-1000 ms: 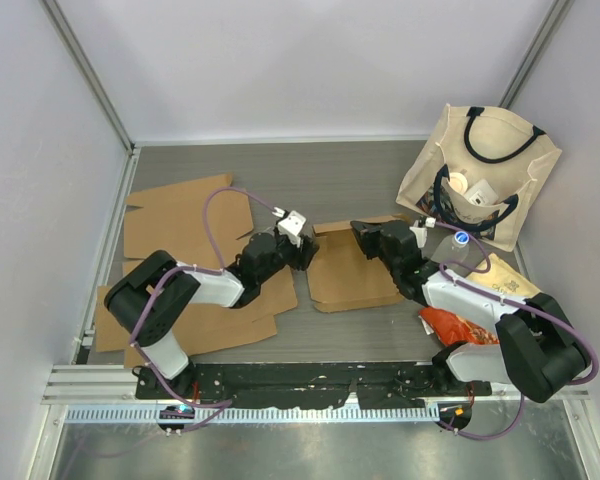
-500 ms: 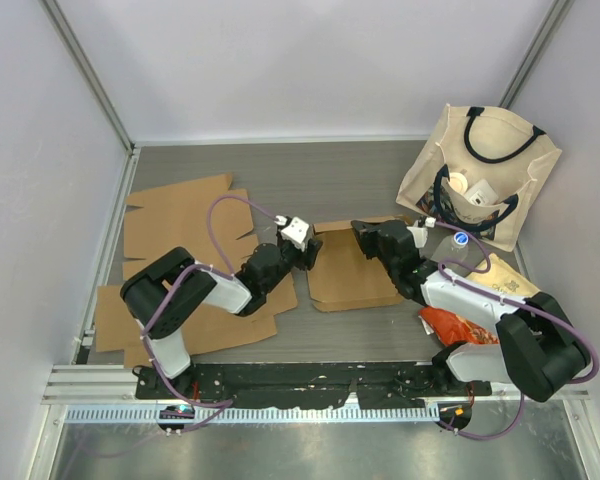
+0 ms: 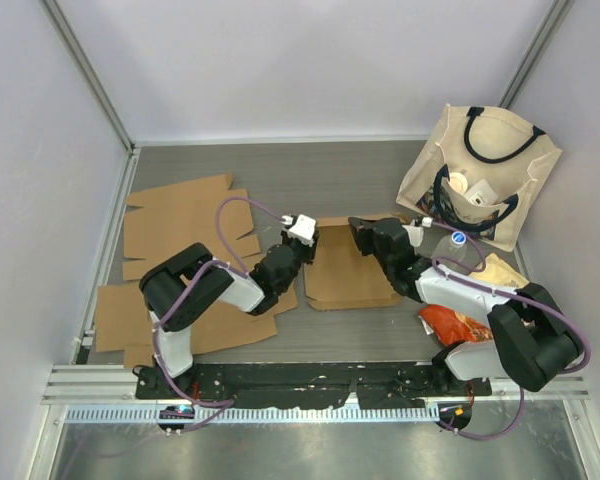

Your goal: Fold the paper box

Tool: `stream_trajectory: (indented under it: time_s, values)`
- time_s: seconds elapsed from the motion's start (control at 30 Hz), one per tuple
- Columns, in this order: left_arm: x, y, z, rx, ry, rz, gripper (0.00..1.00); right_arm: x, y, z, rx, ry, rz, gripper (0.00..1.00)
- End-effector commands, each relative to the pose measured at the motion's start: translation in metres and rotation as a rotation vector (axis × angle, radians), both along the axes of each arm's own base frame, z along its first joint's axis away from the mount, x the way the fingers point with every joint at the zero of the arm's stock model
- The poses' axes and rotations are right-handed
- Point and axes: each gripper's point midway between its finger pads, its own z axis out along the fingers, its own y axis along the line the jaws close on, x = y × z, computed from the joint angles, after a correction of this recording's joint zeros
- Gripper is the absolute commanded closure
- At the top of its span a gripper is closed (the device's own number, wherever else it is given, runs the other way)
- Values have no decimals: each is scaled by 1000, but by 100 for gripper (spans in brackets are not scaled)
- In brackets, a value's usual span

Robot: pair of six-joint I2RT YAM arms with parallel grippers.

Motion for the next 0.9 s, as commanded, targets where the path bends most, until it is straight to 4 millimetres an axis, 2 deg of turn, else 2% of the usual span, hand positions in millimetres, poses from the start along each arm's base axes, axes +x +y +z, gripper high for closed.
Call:
stream_trajectory:
  time_s: [0.0, 0.03, 0.1, 0.13, 0.17, 0.2, 0.37, 0.47, 0.53, 0.57, 0.6, 0.63, 0.67, 0.7, 0.73, 0.8, 0.83, 0.87]
  values:
    - [23, 14, 30, -8, -109, 219, 64, -11, 10, -31, -10, 120, 11, 99]
    - [22, 11, 30, 14, -113, 239, 70, -12, 13, -31, 2, 126, 15, 99]
    - [30, 20, 25, 129, -92, 378, 82, -14, 18, -29, 30, 132, 12, 99]
    - [28, 16, 23, 170, -79, 413, 95, -15, 19, -25, 40, 125, 11, 99]
    - [33, 22, 23, 203, -69, 516, 99, -15, 18, -22, 39, 116, 4, 99]
    - [30, 23, 15, 275, -55, 540, 100, -17, 19, -19, 40, 109, 2, 99]
    - [21, 26, -2, 317, -34, 586, 100, -18, 13, -7, 36, 73, -9, 99]
    - [18, 14, 0, 240, -41, 479, 100, -18, 15, -7, 28, 61, 0, 99]
    - [13, -6, 14, 176, -52, 339, 99, -16, 12, -10, 1, 59, 2, 99]
    - [7, -6, 13, 158, -50, 300, 96, -15, 12, -10, -5, 56, 4, 99]
    - [3, -5, 16, 141, -51, 281, 85, -15, 12, -10, -11, 54, 2, 99]
    - [0, -5, 31, 97, -65, 258, 78, -15, 11, -10, -15, 51, 3, 99]
    - [-7, 2, 26, 95, -58, 244, 72, -14, 12, -8, -14, 44, 4, 99]
    - [-10, 5, 30, 82, -58, 233, 61, -14, 11, -8, -15, 43, 0, 99]
    - [-14, 8, 44, 45, -66, 226, 56, -13, 10, -7, -16, 41, -2, 99]
    - [-23, 16, 41, 9, -31, 191, 45, -12, 9, -6, -19, 37, -4, 99]
    - [-28, 21, 35, 12, -11, 171, 43, -12, 9, -6, -20, 36, -5, 99]
    - [-34, 17, 48, -30, -14, 113, 41, -12, 10, -6, -21, 37, -4, 99]
